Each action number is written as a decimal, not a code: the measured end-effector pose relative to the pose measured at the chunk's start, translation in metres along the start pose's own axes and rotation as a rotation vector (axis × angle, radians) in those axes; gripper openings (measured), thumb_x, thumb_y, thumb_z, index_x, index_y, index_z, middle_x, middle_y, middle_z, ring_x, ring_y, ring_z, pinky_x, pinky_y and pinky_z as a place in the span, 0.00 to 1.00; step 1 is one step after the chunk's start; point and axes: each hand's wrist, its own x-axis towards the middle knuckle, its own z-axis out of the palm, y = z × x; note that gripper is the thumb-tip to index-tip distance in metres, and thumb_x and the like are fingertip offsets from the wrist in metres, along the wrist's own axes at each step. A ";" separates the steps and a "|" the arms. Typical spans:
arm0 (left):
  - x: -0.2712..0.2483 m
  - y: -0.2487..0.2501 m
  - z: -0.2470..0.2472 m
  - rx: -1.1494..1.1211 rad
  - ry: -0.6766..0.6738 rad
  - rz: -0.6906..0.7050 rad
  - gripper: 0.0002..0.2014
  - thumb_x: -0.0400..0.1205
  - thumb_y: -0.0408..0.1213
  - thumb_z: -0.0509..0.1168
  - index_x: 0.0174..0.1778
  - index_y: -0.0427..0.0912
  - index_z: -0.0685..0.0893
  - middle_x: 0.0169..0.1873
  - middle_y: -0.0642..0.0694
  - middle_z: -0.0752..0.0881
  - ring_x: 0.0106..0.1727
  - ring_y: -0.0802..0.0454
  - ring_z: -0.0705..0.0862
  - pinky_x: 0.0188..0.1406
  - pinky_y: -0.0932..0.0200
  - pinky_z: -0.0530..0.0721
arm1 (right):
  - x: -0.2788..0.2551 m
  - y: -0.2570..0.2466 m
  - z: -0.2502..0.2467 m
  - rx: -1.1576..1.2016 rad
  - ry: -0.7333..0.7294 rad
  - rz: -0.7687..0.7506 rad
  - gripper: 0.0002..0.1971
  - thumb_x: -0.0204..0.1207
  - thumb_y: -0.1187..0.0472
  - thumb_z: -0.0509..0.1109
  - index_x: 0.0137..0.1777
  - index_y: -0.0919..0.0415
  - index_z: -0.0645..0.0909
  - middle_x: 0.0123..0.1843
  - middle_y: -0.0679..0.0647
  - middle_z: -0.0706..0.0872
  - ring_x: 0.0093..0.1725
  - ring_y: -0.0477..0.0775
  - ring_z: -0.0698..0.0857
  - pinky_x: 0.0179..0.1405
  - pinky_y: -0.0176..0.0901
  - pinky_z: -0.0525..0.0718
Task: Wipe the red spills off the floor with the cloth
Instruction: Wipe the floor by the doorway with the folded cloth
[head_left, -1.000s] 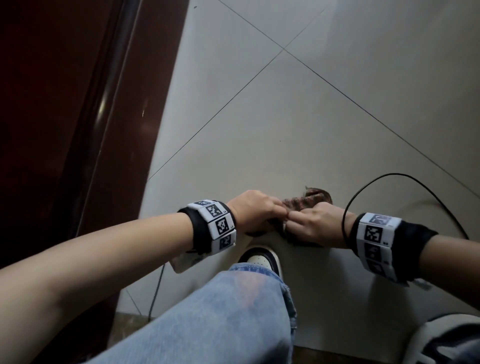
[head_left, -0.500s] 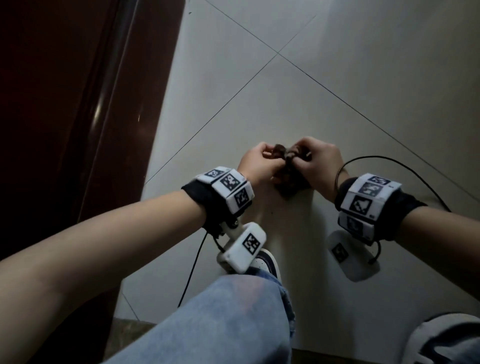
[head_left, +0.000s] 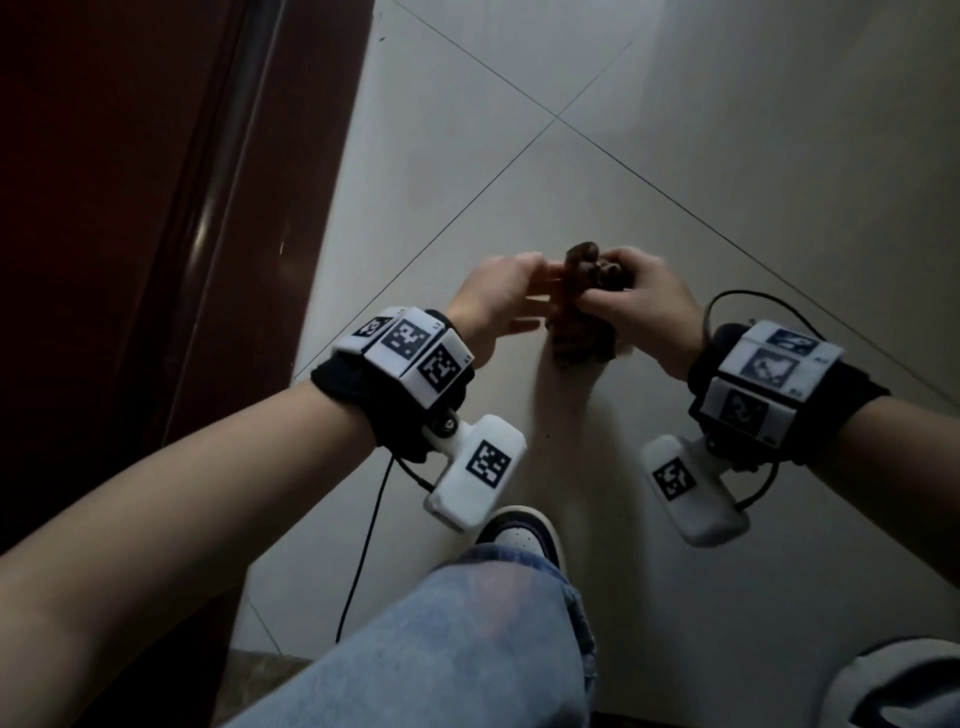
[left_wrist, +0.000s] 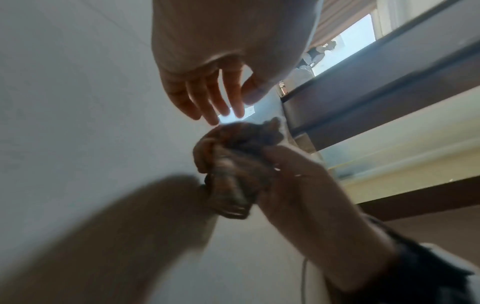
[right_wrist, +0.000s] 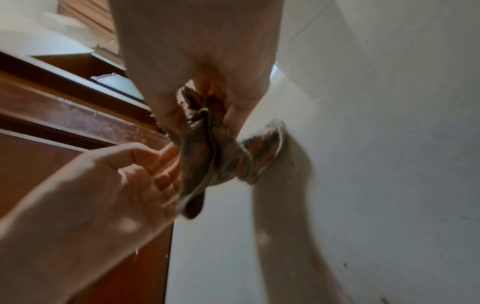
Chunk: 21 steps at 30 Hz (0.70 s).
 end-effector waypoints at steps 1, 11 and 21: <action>0.001 0.000 -0.002 0.044 0.068 0.063 0.11 0.82 0.33 0.54 0.50 0.45 0.82 0.39 0.51 0.83 0.39 0.53 0.80 0.39 0.63 0.74 | 0.000 -0.003 -0.003 0.146 -0.051 0.032 0.12 0.68 0.66 0.73 0.51 0.57 0.83 0.47 0.56 0.85 0.48 0.55 0.83 0.52 0.50 0.83; 0.014 -0.012 -0.016 -0.050 -0.131 -0.045 0.08 0.83 0.34 0.58 0.38 0.44 0.78 0.30 0.48 0.81 0.33 0.55 0.79 0.46 0.59 0.82 | 0.007 -0.010 -0.019 0.579 -0.283 0.178 0.13 0.77 0.76 0.56 0.52 0.61 0.77 0.43 0.56 0.80 0.39 0.52 0.83 0.32 0.42 0.88; 0.012 -0.013 -0.017 0.117 -0.106 -0.032 0.10 0.80 0.25 0.59 0.39 0.46 0.78 0.34 0.48 0.79 0.34 0.56 0.79 0.42 0.61 0.82 | 0.018 0.001 -0.025 0.633 -0.208 0.308 0.14 0.76 0.76 0.51 0.52 0.66 0.76 0.43 0.59 0.79 0.38 0.55 0.83 0.31 0.39 0.88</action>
